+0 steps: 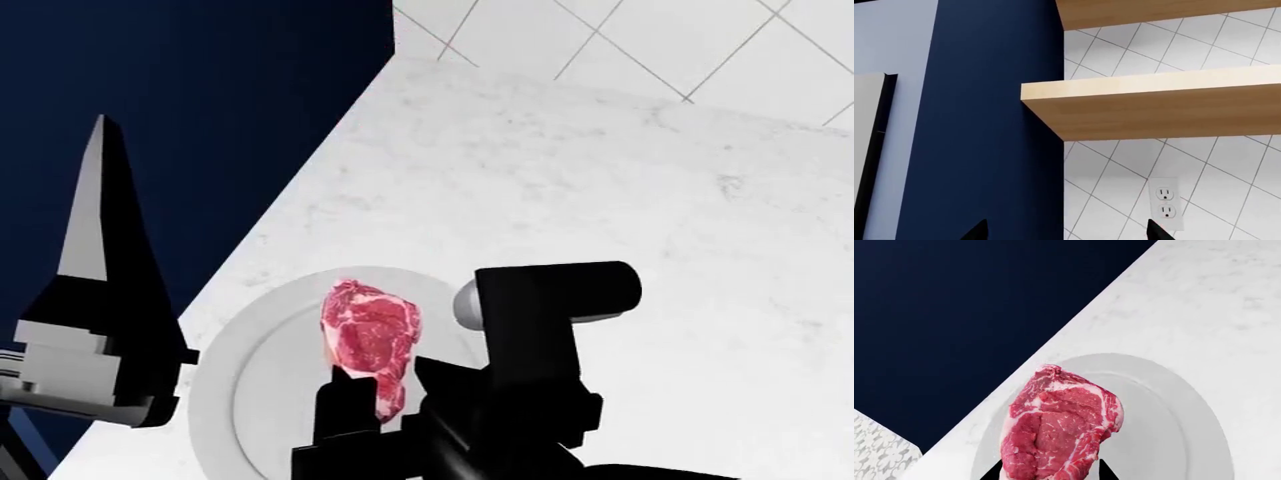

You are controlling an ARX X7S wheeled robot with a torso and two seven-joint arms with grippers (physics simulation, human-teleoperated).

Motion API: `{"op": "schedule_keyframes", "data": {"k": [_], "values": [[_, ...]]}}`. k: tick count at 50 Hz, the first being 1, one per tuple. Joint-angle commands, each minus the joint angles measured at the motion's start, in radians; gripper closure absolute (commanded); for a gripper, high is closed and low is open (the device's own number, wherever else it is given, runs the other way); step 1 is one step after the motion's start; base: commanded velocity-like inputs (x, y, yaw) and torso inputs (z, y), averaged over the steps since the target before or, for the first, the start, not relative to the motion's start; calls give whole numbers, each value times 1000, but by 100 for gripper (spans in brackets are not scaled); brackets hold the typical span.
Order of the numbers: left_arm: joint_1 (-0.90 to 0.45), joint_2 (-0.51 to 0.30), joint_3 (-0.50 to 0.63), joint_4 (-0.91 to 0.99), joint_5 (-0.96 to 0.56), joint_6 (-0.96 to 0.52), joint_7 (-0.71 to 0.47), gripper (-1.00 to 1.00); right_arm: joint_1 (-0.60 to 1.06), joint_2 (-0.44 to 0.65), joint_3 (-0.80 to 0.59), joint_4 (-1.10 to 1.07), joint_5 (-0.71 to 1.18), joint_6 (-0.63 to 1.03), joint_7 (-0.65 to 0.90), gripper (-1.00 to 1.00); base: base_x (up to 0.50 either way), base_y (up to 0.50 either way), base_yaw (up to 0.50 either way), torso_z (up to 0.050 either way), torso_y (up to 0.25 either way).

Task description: Pick the steak from the top rack in the oven and place it on the plate on the counter.

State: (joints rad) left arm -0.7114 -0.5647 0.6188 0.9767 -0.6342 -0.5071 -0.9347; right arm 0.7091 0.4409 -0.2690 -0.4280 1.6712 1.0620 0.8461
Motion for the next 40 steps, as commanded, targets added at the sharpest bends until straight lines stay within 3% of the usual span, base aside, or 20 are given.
{"op": "schedule_keyframes", "data": {"k": [1,40], "values": [[5,-2,8,-10,9,16,4,-100,-10,4,-12,-2,2,7,-4,100,0,0,0,0,0],[-3,-10,21,-11,5,24,-6,-100,-18,14,-32,4,-19,-10,-27,100,0,0,0,0,0]]}}
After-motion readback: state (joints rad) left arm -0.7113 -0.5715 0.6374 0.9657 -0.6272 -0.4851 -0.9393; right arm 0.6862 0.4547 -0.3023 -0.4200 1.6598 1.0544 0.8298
